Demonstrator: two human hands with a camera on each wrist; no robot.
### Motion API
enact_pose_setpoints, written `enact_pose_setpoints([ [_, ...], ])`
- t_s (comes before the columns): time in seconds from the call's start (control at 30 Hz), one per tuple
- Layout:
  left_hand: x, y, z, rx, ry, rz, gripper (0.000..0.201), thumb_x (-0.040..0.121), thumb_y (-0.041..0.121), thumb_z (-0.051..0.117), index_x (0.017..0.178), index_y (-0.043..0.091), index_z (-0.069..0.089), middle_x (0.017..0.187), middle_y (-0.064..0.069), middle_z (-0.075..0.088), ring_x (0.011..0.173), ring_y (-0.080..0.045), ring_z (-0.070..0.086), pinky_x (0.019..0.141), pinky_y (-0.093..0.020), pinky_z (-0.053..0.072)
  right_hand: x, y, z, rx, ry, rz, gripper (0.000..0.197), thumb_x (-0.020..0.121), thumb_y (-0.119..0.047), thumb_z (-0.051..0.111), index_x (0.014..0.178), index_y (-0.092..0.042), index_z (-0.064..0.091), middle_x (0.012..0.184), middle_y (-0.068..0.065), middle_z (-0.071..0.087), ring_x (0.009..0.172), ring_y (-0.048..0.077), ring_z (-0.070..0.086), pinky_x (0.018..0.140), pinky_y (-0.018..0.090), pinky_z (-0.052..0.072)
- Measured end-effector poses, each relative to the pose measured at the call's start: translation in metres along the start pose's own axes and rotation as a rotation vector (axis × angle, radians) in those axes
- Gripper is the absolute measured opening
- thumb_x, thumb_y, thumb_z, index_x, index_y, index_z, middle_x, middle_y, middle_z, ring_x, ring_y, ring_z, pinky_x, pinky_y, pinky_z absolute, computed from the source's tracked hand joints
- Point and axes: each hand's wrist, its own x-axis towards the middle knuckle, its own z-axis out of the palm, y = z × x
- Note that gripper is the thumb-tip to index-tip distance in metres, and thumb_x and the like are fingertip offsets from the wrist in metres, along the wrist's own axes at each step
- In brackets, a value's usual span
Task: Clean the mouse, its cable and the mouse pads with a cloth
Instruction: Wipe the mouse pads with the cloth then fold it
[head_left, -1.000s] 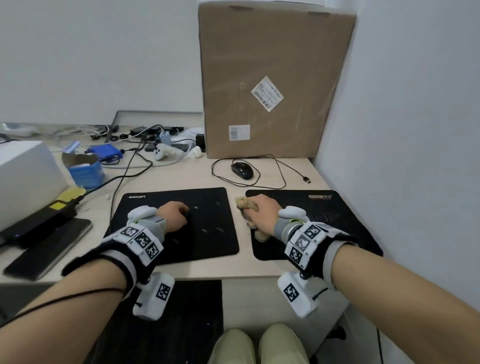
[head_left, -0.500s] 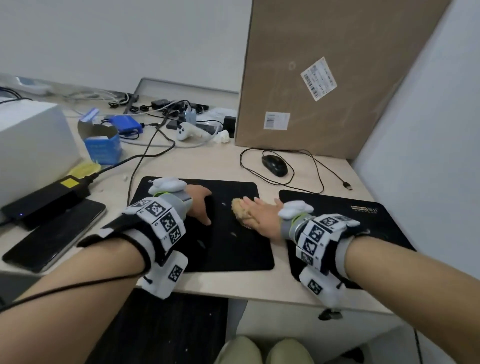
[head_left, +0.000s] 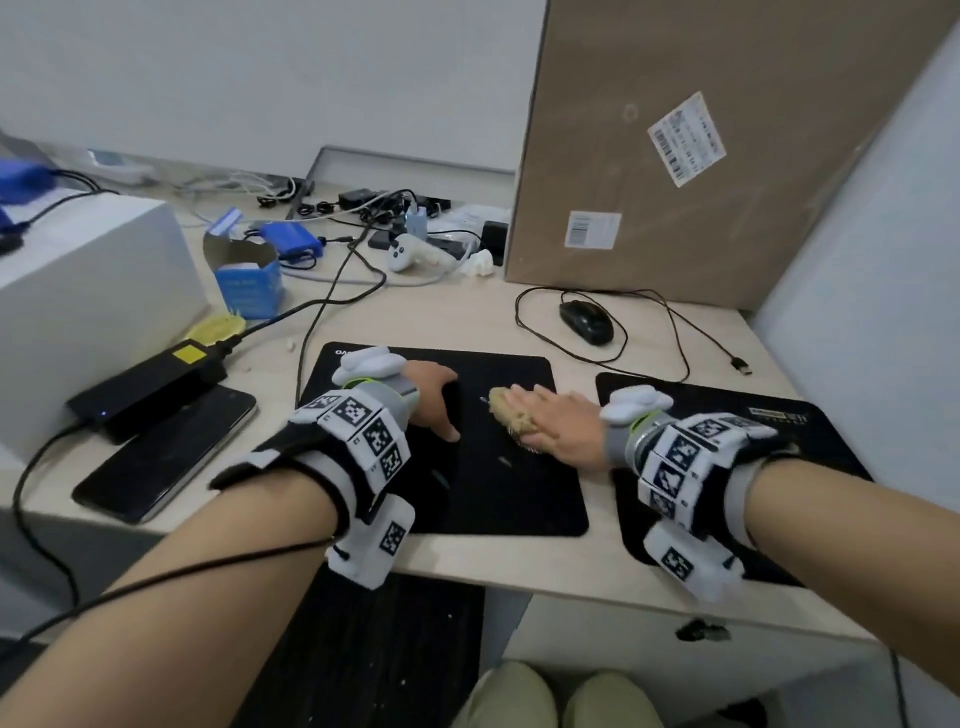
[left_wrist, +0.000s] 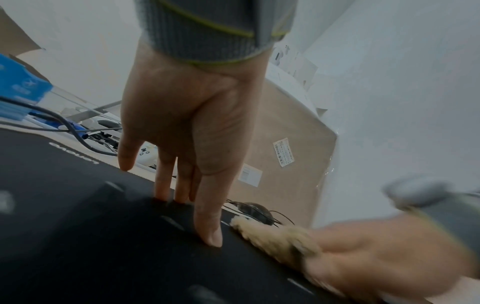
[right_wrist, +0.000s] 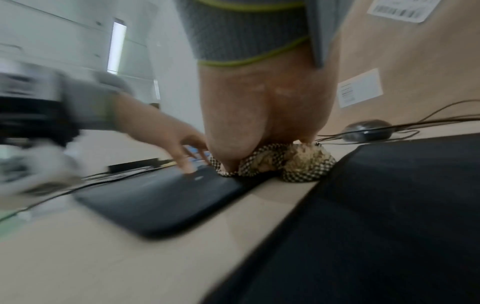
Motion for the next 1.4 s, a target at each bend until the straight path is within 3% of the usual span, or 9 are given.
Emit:
enact_pose_setpoints([
  [0.17, -0.005, -0.008, 0.004, -0.093, 0.008, 0.007, 0.09, 0.075, 0.041, 0.074, 0.15, 0.026, 0.025, 0.153, 0.001, 0.034, 0.141, -0.021, 0.033, 0.116, -0.036, 0.028, -0.063, -0.033, 0.026, -0.084, -0.057, -0.145, 0.061, 0.102, -0.037, 0.025, 0.151, -0.025, -0.008, 0.16, -0.008, -0.007, 0.149, 0.016, -0.002, 0.121, 0.042, 0.005],
  [0.3, -0.013, -0.022, 0.004, -0.259, 0.023, 0.03, 0.073, 0.083, 0.019, 0.069, 0.147, 0.018, 0.033, 0.148, -0.003, 0.043, 0.136, -0.018, 0.041, 0.115, -0.029, 0.029, -0.067, -0.044, 0.025, -0.136, -0.066, -0.133, 0.059, 0.102, -0.039, 0.023, 0.151, -0.028, -0.007, 0.16, -0.01, -0.006, 0.149, 0.014, 0.0, 0.119, 0.046, 0.001],
  [0.5, -0.01, -0.04, -0.006, -0.044, 0.04, -0.043, 0.075, 0.085, 0.016, 0.065, 0.15, 0.02, 0.027, 0.15, -0.003, 0.039, 0.135, -0.022, 0.042, 0.11, -0.031, 0.035, -0.008, -0.046, -0.003, -0.192, -0.085, -0.095, 0.058, 0.102, -0.04, 0.024, 0.151, -0.028, -0.003, 0.16, -0.011, -0.004, 0.149, 0.014, 0.004, 0.117, 0.055, 0.002],
  [0.67, 0.005, -0.047, -0.006, 0.017, 0.02, -0.063, 0.082, 0.082, 0.021, 0.069, 0.151, 0.024, 0.024, 0.153, -0.001, 0.034, 0.139, -0.023, 0.036, 0.114, -0.034, 0.032, 0.071, -0.032, -0.034, 0.032, -0.033, -0.056, 0.059, 0.103, -0.026, 0.032, 0.152, -0.014, 0.002, 0.161, 0.004, -0.001, 0.148, 0.026, 0.006, 0.109, 0.023, 0.002],
  [0.83, 0.01, -0.05, 0.0, 0.044, 0.028, -0.067, 0.083, 0.083, 0.024, 0.068, 0.151, 0.025, 0.022, 0.154, 0.0, 0.033, 0.141, -0.022, 0.034, 0.113, -0.032, 0.031, 0.107, -0.01, -0.035, 0.109, -0.004, 0.044, 0.06, 0.102, -0.026, 0.035, 0.152, -0.012, 0.005, 0.161, 0.006, 0.001, 0.147, 0.032, 0.006, 0.117, 0.036, 0.007],
  [0.97, 0.015, -0.051, 0.001, 0.079, 0.017, -0.063, 0.084, 0.082, 0.026, 0.068, 0.151, 0.024, 0.021, 0.153, 0.0, 0.033, 0.14, -0.023, 0.036, 0.114, -0.035, 0.032, 0.082, -0.015, -0.027, 0.083, 0.004, 0.014, 0.062, 0.103, -0.026, 0.034, 0.152, -0.014, 0.0, 0.161, 0.004, 0.0, 0.147, 0.031, 0.007, 0.117, 0.037, 0.009],
  [1.1, 0.01, -0.051, 0.001, 0.058, 0.021, -0.062, 0.083, 0.083, 0.026, 0.068, 0.151, 0.024, 0.021, 0.153, -0.002, 0.034, 0.139, -0.023, 0.037, 0.114, -0.036, 0.032, 0.014, -0.023, -0.002, -0.015, -0.026, -0.098, 0.062, 0.102, -0.033, 0.033, 0.152, -0.027, -0.003, 0.161, -0.008, -0.002, 0.149, 0.02, 0.004, 0.117, 0.046, 0.01],
  [1.27, -0.008, -0.05, 0.007, -0.051, 0.097, -0.067, 0.075, 0.087, 0.025, 0.063, 0.15, 0.019, 0.025, 0.152, -0.003, 0.036, 0.138, -0.023, 0.038, 0.113, -0.031, 0.032, -0.061, -0.043, 0.029, -0.068, -0.012, -0.195, 0.057, 0.102, -0.034, 0.029, 0.151, -0.031, -0.001, 0.16, -0.013, -0.002, 0.149, 0.016, 0.002, 0.12, 0.041, 0.012],
  [1.4, -0.024, -0.069, 0.021, -0.132, 0.174, -0.172, 0.073, 0.088, 0.041, 0.059, 0.148, 0.013, 0.028, 0.152, -0.006, 0.036, 0.138, -0.024, 0.038, 0.114, -0.033, 0.031, -0.073, -0.046, 0.037, 0.033, 0.019, -0.152, 0.055, 0.102, -0.034, 0.029, 0.152, -0.031, 0.006, 0.16, -0.01, 0.005, 0.149, 0.019, 0.006, 0.12, 0.039, 0.014],
])
